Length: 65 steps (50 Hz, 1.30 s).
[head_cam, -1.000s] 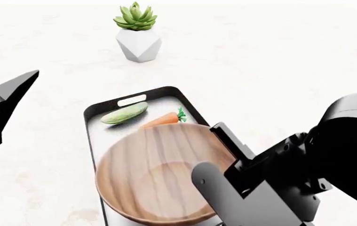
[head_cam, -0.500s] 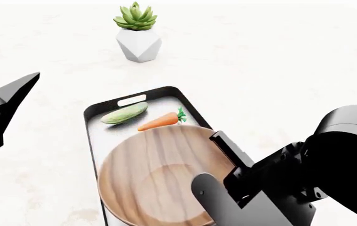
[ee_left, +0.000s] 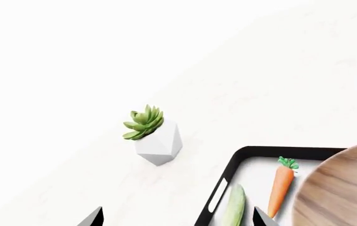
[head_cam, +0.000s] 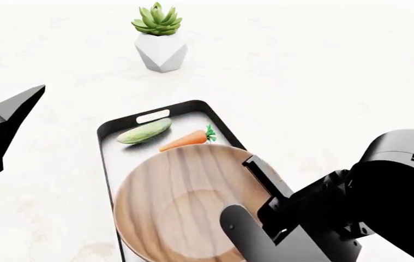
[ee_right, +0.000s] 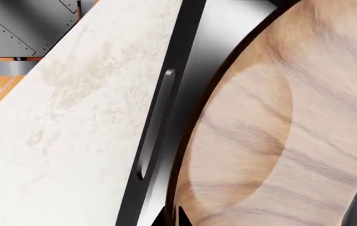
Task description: Place the two vegetables and bowl onto the tray for setting up a vegetable dip station.
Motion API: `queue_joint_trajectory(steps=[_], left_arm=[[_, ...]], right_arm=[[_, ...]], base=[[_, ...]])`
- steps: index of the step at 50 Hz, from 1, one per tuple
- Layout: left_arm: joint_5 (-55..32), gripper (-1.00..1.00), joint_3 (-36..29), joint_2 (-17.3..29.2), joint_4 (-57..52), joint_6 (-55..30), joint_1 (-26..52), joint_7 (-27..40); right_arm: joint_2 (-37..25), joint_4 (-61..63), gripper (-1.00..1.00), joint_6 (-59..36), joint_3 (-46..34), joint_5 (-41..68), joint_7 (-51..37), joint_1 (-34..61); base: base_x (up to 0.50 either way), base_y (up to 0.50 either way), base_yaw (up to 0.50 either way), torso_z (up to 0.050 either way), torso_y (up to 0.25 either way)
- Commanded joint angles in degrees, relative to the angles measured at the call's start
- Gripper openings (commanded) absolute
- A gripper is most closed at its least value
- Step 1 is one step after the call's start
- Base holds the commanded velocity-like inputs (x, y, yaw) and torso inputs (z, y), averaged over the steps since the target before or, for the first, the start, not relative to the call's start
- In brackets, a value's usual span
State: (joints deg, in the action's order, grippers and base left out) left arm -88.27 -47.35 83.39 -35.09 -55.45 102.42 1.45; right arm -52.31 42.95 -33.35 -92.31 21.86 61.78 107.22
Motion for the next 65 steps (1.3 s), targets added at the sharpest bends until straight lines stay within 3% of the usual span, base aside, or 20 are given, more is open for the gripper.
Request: queue_joint_trajectory(steps=[1, 4, 5, 47, 59, 65], left_arm=[[-0.1, 1.00, 0.3, 0.0, -0.1, 0.1, -0.3, 0.2], [-0.2, 1.00, 0.3, 0.0, -0.1, 0.1, -0.4, 0.3], [-0.3, 1.00, 0.4, 0.0, -0.1, 0.2, -0.5, 0.4], [1.8, 1.00, -0.1, 1.3, 0.0, 4.9, -4.3, -0.5], [3.6, 1.00, -0.3, -1.1, 1.5, 5.1, -5.0, -1.0], [4.6, 1.00, -0.4, -4.1, 2.5, 4.6, -4.7, -1.5]], right_arm=[[0.1, -0.1, -1.00, -0.4, -0.2, -1.0, -0.4, -0.1], [0.1, -0.1, -1.00, -0.4, -0.2, -1.2, -0.4, -0.1], [0.1, -0.1, 1.00, -0.5, -0.2, -1.2, -0.5, -0.1], [-1.2, 2.9, 1.00, -7.8, 4.5, 4.1, 7.2, 9.8], [-2.4, 3.7, 1.00, -14.0, 7.2, 7.3, 9.3, 14.6], [0.0, -6.2, 1.00, -14.8, 8.2, 3.2, 5.8, 15.2]], base=[[0.00, 0.00, 0.00, 0.000, 0.000], [0.00, 0.00, 0.00, 0.000, 0.000], [0.00, 0.00, 0.00, 0.000, 0.000], [0.00, 0.00, 0.00, 0.000, 0.000], [0.00, 0.00, 0.00, 0.000, 0.000], [0.00, 0.00, 0.00, 0.000, 0.000]])
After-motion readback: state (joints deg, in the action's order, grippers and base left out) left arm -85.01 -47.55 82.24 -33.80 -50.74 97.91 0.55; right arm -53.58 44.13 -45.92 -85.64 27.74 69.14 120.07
